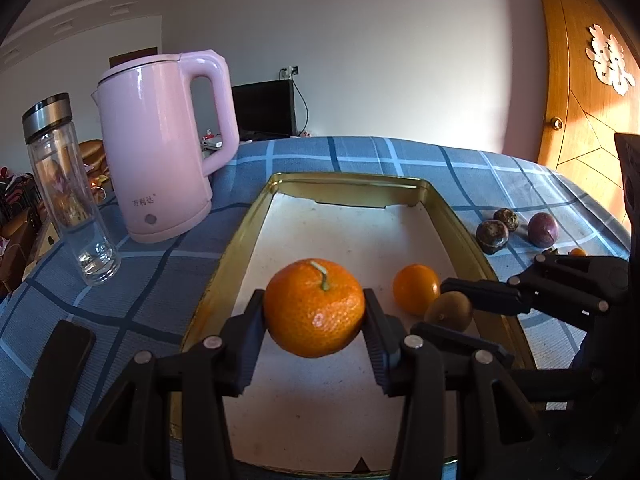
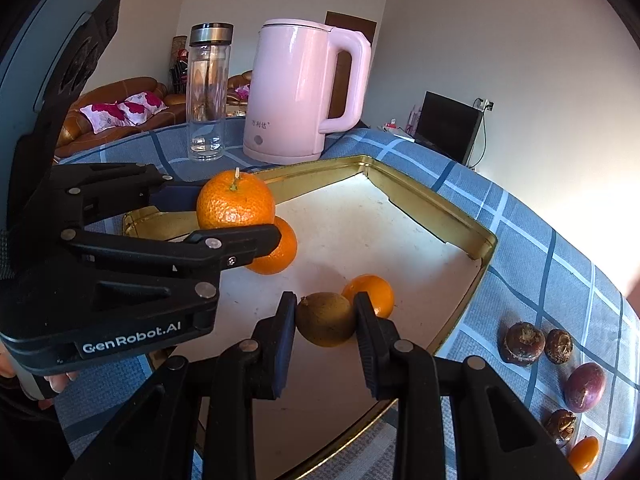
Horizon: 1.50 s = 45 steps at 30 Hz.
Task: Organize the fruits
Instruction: 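Open both tools to drop the tangerine and kiwi into the tray, then grasp a brown mangosteen with the right tool while the left tool grasps another tangerine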
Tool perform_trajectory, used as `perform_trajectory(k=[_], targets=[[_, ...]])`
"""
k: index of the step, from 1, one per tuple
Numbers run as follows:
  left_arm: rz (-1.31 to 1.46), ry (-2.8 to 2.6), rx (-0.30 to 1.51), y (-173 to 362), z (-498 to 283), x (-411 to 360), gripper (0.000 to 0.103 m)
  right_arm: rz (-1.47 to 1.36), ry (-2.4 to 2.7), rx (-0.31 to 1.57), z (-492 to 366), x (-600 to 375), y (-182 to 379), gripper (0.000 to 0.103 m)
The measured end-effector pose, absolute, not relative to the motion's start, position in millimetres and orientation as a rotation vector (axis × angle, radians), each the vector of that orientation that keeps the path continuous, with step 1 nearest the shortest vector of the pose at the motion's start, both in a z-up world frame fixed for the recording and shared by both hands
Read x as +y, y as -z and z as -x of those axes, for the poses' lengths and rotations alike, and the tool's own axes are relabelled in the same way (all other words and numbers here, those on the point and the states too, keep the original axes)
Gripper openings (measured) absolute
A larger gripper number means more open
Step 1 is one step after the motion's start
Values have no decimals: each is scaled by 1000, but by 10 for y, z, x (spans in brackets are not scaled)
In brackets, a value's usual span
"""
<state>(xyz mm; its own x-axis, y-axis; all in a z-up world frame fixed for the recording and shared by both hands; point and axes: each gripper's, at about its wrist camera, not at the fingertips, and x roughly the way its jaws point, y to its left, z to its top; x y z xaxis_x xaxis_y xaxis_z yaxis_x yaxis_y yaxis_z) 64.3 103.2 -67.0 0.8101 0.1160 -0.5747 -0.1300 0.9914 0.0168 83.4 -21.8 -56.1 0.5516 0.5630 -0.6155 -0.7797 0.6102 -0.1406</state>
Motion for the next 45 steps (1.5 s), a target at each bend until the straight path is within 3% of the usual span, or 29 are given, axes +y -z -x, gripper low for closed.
perform_trajectory(k=[4,6,10,19,25,34,45], targets=[[13,-153,596,651,-619,1020,54,423,-815,554,-827,-235,558,31],[10,-158,586,641,-602,1008,63,405,-809,546,-829,-271,546,33],[18,-152,564,610,-573,955,66,366,-791,526,-834,-393,515,40],[0,-131,513,495,-533,713,75,321,-727,477,-852,-702,459,43],[-11,-97,480,414,-541,465,88,283,-638,463,-951,-1113,392,43],[-60,-39,456,395,-651,29,97,190,-393,552,-1380,-1950,446,42],[-78,12,470,413,-790,-230,99,226,-370,783,-1766,-2080,755,42]])
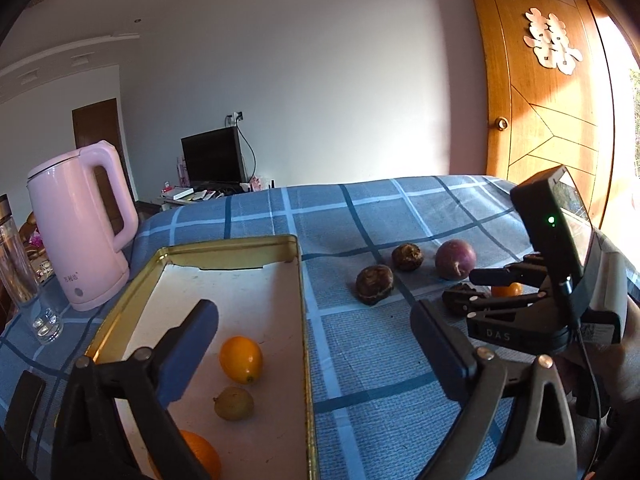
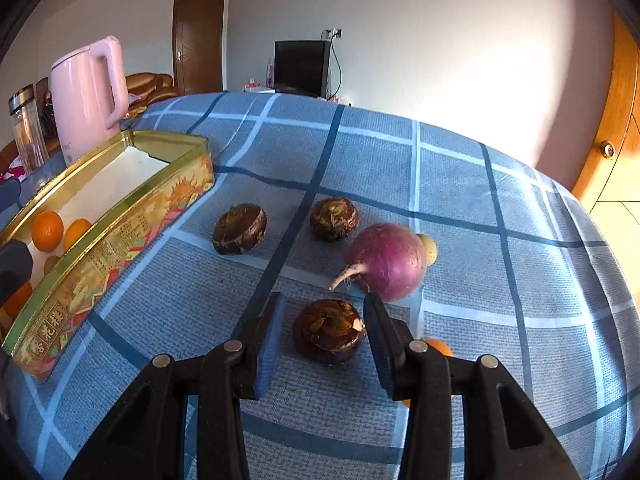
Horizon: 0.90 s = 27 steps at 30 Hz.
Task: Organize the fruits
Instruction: 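Grasp a brown mangosteen with the right tool while the left tool grasps another tangerine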
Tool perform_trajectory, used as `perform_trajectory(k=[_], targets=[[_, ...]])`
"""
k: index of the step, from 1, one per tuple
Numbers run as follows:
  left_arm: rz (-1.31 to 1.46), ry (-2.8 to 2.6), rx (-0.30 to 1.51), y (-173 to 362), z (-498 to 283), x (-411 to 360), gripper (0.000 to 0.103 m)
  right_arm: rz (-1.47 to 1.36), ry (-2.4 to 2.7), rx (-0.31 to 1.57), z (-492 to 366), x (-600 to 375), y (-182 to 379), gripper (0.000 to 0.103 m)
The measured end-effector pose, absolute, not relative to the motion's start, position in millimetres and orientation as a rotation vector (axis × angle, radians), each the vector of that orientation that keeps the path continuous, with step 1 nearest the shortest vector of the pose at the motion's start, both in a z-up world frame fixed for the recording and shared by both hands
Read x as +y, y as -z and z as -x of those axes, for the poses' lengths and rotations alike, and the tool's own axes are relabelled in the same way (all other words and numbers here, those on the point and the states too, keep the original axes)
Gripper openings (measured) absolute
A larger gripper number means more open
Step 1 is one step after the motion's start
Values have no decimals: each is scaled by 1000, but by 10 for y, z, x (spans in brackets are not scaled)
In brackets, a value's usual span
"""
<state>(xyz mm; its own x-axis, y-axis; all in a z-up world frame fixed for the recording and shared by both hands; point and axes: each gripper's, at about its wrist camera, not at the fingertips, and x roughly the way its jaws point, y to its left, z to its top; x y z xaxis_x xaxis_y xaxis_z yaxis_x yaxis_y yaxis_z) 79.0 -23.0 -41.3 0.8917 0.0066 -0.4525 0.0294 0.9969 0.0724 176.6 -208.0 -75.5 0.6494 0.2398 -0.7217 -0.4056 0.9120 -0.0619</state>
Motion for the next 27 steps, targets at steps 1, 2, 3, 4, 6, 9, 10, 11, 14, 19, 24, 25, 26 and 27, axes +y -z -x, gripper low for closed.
perform_trajectory(k=[1,2,3,4,6,9,10,11,14,19,24,25,26,27], targets=[[-79,10,471,418,-794,-229,99,237,-371,797,-1786,-2068,777,42],[-78,10,472,422,-798,-227,100,250,-368,811,-1806,-2051,799,42],[-78,11,474,425,-801,-226,100,264,-359,818,-1817,-2038,811,42],[-79,10,476,428,-802,-225,100,276,-353,827,-1833,-2030,828,42],[-78,12,476,429,-803,-222,100,285,-339,848,-1881,-2044,866,42],[-84,16,479,441,-809,-241,101,270,-348,852,-1906,-2082,876,40],[-85,17,480,445,-813,-247,101,268,-349,853,-1911,-2088,877,38],[-87,18,482,452,-820,-256,101,269,-350,852,-1911,-2087,878,38],[-91,18,483,464,-831,-279,101,280,-360,838,-1895,-2048,861,37],[-82,26,486,439,-866,-339,101,239,-365,737,-1697,-2138,709,37],[-88,71,505,400,-978,-571,101,162,-320,636,-1476,-2448,516,37],[-83,85,515,396,-1008,-631,101,144,-302,618,-1448,-2540,481,37],[-79,97,521,392,-1041,-699,101,136,-275,604,-1432,-2629,455,37],[-79,109,526,392,-1069,-774,101,132,-250,597,-1435,-2709,440,37]])
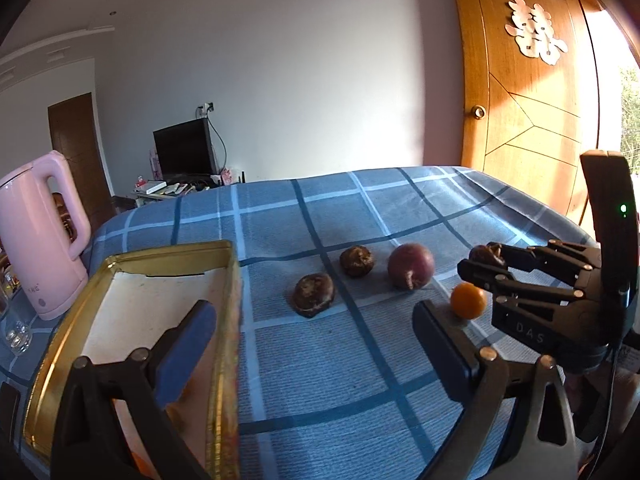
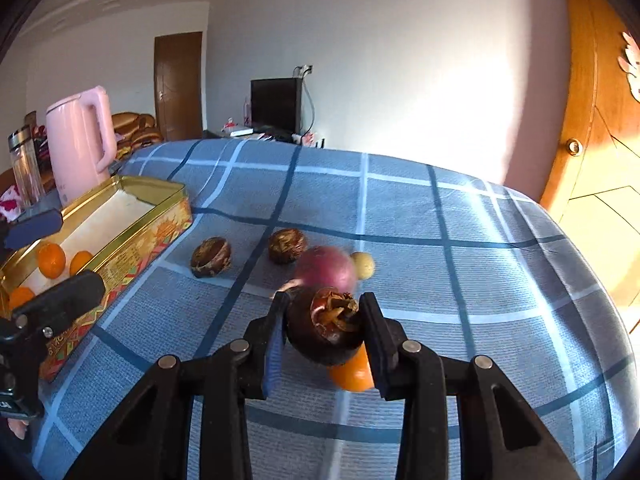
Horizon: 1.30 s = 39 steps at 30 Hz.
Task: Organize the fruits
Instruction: 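Grasp a brown mangosteen with the right tool while the left tool grasps another tangerine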
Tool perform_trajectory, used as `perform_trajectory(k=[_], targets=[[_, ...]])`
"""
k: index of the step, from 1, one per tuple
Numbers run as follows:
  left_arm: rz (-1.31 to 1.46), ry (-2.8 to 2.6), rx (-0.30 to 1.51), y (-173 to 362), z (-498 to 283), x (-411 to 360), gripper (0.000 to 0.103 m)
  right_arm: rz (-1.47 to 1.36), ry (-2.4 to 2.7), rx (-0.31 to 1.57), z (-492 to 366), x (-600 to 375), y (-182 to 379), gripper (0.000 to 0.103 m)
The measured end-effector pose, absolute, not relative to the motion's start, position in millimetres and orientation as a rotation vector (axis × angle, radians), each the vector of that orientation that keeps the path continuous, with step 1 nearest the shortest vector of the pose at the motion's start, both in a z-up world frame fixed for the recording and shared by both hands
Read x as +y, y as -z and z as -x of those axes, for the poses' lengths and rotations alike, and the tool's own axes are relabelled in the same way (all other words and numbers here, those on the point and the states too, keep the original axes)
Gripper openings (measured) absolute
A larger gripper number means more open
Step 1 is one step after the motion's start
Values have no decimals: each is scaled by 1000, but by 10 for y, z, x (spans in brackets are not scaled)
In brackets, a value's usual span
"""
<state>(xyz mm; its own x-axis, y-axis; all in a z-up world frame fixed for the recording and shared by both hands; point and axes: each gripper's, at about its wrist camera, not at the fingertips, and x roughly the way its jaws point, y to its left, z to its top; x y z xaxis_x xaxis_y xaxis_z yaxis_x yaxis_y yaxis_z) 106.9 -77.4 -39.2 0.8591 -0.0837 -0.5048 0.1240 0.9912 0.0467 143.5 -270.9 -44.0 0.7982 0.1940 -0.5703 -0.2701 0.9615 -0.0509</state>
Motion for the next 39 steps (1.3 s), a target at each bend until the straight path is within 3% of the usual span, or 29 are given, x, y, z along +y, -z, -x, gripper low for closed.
perform_trajectory(k=[7,16,18,22,24,26,39], targets=[[-90,187,593,512,-1343,-1346,100,74,-97,620,-1553,-3268,528,37],[-119,285,728,801,-1675,-1894,91,-7,-90,618,-1570,-3542,531,37],[-95,306,784,862,-1773,-1936,80,-28,-98,615,-1562,-3583,531,37],[-85,345,845,940,-1886,-2042,69,-23,-103,620,-1561,-3567,541,37],[-81,365,876,983,-1919,-2072,50,-17,-103,618,-1553,-3561,540,37],[-75,387,890,1013,-1930,-2088,42,-17,-107,619,-1554,-3560,540,38],[-81,337,750,812,-1697,-1918,41,-2,-156,577,-1477,-3525,498,37]])
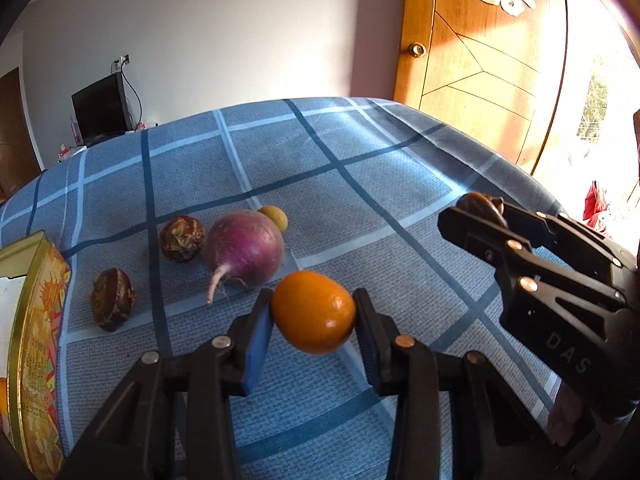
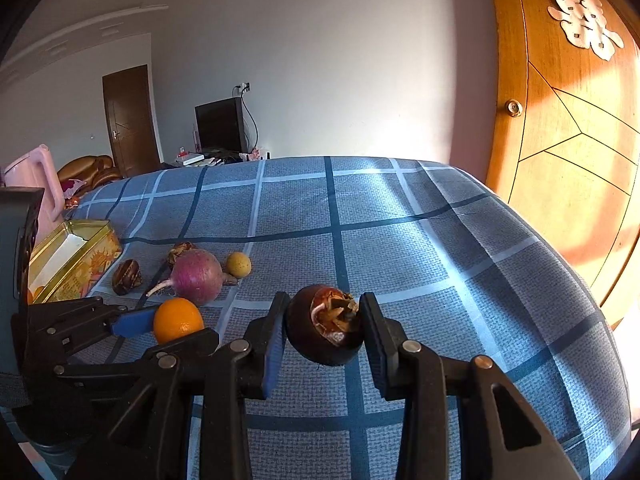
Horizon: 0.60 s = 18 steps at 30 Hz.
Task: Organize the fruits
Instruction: 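Grasp a brown mangosteen with the right tool while the left tool grasps another tangerine, then carry the tangerine and mangosteen over the gold tray with both tools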
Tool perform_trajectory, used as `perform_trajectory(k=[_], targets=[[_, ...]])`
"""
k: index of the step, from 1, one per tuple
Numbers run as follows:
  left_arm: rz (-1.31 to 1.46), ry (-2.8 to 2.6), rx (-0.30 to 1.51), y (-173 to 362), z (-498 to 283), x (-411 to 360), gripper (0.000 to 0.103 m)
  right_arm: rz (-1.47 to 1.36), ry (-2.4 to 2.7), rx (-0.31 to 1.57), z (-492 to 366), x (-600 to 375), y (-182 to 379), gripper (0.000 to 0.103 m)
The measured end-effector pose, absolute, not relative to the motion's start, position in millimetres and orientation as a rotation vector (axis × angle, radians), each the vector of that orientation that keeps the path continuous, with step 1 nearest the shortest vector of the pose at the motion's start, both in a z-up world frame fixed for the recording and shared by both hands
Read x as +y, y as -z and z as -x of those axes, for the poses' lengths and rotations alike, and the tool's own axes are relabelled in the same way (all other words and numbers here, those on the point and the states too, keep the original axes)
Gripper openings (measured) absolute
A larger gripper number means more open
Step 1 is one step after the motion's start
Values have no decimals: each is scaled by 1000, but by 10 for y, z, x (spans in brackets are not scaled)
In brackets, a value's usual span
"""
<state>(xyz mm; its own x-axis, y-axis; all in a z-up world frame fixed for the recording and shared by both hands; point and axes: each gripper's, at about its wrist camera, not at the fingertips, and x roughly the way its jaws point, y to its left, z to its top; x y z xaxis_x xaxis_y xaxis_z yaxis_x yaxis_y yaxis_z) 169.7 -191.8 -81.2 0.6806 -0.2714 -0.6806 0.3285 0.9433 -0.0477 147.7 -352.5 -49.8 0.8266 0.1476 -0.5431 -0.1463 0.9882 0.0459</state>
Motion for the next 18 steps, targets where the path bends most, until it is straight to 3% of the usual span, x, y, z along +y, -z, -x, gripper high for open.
perform_trajectory(k=[18], targets=[[-104,271,613,664,-1457,-1701,41,26,-230,502,-1356,-3468,436,37]])
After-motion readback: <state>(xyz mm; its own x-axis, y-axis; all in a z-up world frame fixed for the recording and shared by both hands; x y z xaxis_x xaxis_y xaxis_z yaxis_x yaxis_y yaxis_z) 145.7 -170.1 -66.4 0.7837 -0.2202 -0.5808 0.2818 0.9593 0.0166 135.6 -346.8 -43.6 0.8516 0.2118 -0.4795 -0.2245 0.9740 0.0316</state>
